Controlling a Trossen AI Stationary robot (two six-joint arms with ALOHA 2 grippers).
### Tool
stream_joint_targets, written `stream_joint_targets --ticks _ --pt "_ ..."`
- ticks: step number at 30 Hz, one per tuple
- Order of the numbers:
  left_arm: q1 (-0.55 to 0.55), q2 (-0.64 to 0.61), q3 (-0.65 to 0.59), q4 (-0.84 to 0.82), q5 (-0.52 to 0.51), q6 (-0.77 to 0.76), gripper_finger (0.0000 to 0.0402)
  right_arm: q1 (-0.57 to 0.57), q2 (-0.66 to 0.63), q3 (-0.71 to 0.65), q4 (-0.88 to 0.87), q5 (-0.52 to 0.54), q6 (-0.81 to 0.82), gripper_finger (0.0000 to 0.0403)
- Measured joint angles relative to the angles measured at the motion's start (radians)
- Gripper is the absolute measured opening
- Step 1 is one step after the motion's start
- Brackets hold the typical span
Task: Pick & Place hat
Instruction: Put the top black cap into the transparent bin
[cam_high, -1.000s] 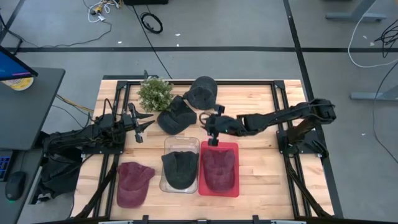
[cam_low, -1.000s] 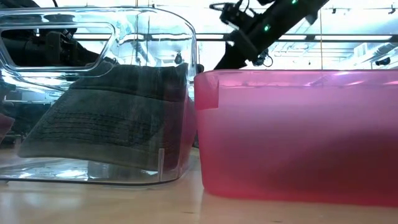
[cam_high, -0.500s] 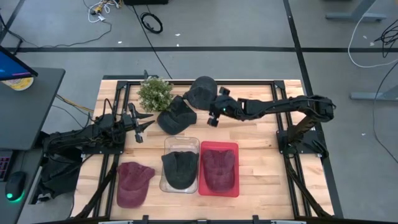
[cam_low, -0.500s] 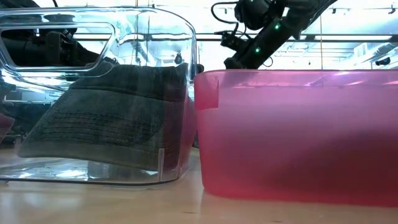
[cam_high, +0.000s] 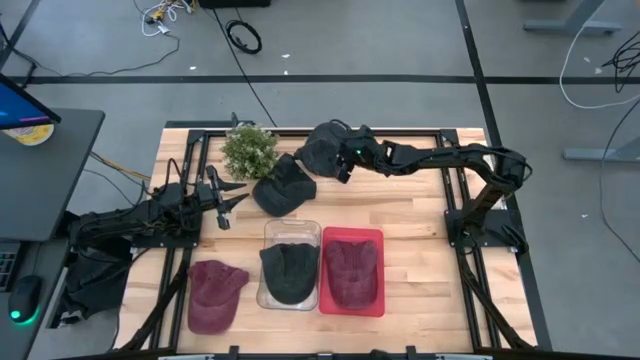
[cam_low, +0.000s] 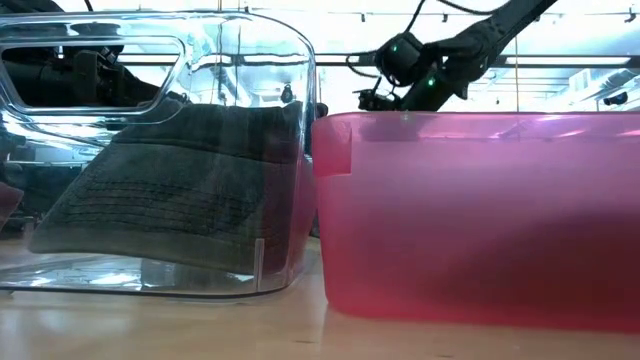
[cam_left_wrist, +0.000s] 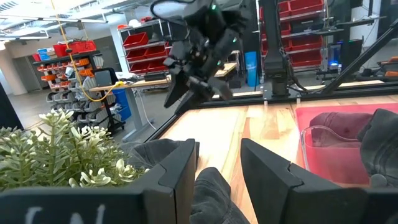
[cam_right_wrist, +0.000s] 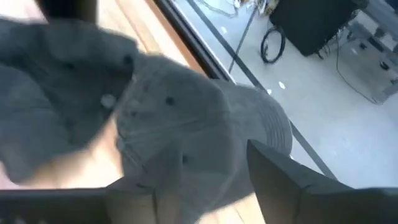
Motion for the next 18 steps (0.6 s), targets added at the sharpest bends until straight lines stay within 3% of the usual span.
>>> stream_joint_targets --ticks 9,18 --pt "0.0 0.0 0.0 0.0 0.0 0.0 0.0133 -0.086 0.103 0.046 0.048 -0.092 0.011 0.0275" --pt "0.0 0.0 0.0 0.0 0.0 0.0 0.0133 -0.13 0.207 0.125 -0.029 -0.103 0.016 0.0288"
